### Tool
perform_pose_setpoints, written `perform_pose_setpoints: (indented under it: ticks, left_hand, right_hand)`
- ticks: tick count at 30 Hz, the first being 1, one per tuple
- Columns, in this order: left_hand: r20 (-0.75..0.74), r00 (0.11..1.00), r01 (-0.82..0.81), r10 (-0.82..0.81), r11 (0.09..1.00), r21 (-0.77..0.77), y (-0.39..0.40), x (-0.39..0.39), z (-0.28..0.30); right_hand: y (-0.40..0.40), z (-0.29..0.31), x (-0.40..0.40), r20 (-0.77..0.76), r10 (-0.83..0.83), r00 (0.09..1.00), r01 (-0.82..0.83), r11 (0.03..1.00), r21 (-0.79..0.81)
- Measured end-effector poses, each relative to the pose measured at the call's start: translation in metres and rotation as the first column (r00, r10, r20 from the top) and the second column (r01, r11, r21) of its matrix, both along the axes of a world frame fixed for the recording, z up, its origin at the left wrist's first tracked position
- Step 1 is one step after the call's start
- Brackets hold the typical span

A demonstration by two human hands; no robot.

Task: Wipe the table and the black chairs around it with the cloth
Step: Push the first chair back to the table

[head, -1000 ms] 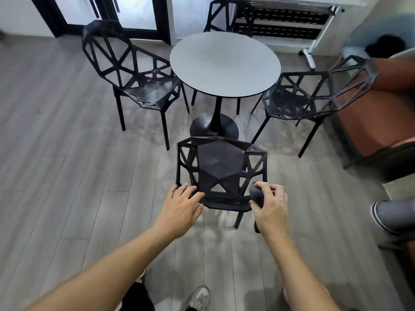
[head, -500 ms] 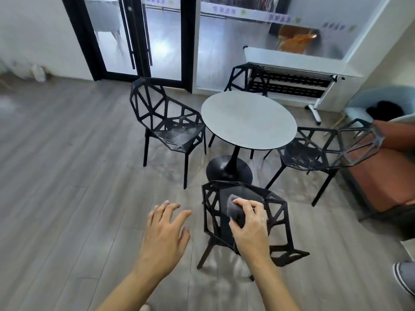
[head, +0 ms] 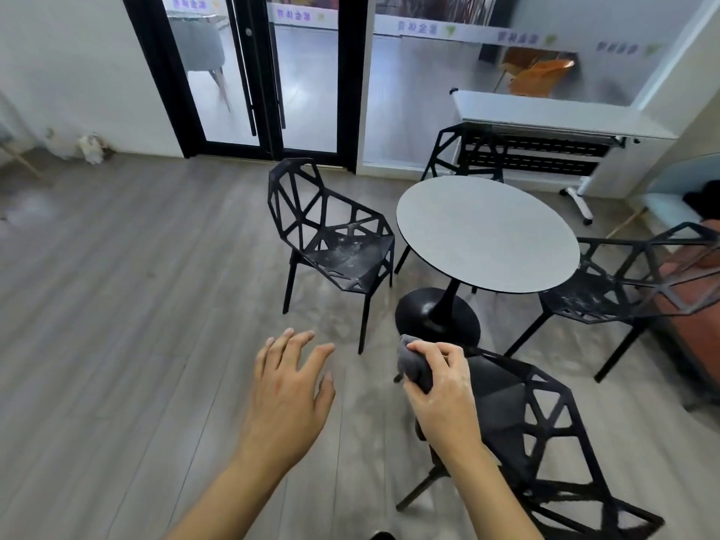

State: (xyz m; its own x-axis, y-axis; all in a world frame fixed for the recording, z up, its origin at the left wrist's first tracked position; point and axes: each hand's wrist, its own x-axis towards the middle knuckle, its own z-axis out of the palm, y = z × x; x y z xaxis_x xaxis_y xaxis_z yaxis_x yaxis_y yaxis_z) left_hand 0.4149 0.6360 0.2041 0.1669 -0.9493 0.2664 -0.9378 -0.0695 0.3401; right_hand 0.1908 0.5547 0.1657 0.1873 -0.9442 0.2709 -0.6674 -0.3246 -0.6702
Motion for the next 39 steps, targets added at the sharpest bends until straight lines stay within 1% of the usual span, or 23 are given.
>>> perform_pose_setpoints:
  ticks: [4, 8, 12, 15, 19, 24, 27, 33, 37, 39]
  left_hand:
    - [0.015, 1.000, -0.006, 0.005, 1.000, 0.022, -0.052, 0.027, -0.005]
    - [0.048, 0.998, -0.030, 0.028, 0.998, 0.053, -0.118, 0.054, -0.013]
    - [0.102, 0.993, -0.069, 0.059, 0.993, 0.091, -0.186, 0.082, -0.015]
    - [0.117, 0.987, -0.123, 0.111, 0.988, 0.093, -0.234, 0.098, -0.013]
    - [0.111, 0.978, -0.186, 0.174, 0.977, 0.107, -0.285, 0.121, -0.014]
    - [0.120, 0.964, -0.253, 0.238, 0.959, 0.129, -0.362, 0.157, -0.027]
    - [0.111, 0.958, -0.280, 0.263, 0.945, 0.172, -0.416, 0.182, -0.040]
    - [0.021, 0.953, -0.299, 0.304, 0.922, 0.247, -0.520, 0.237, -0.075]
    - [0.025, 0.948, -0.308, 0.317, 0.894, 0.325, -0.576, 0.260, -0.108]
    - [0.033, 0.937, -0.335, 0.347, 0.872, 0.357, -0.600, 0.267, -0.134]
  right_hand:
    - [-0.055, -0.008, 0.023, -0.048, -0.001, 0.999, 0.000, 1.000, -0.008]
    - [-0.134, -0.019, 0.051, -0.119, 0.030, 0.992, -0.035, 0.999, -0.042]
    - [-0.219, -0.021, 0.079, -0.119, 0.056, 0.991, -0.058, 0.998, -0.018]
    - [-0.277, -0.021, 0.099, -0.133, 0.118, 0.984, -0.122, 0.992, -0.024]
    - [-0.346, -0.021, 0.128, -0.167, 0.173, 0.971, -0.172, 0.985, 0.019]
    - [-0.431, -0.023, 0.167, -0.176, 0.240, 0.955, -0.238, 0.971, 0.033]
    - [-0.484, -0.031, 0.192, -0.172, 0.237, 0.956, -0.227, 0.971, 0.075]
    - [-0.582, -0.049, 0.244, -0.206, 0.247, 0.947, -0.223, 0.966, 0.134]
    - [-0.646, -0.078, 0.272, -0.225, 0.253, 0.941, -0.212, 0.958, 0.192]
    - [-0.682, -0.103, 0.284, -0.238, 0.261, 0.936, -0.213, 0.955, 0.208]
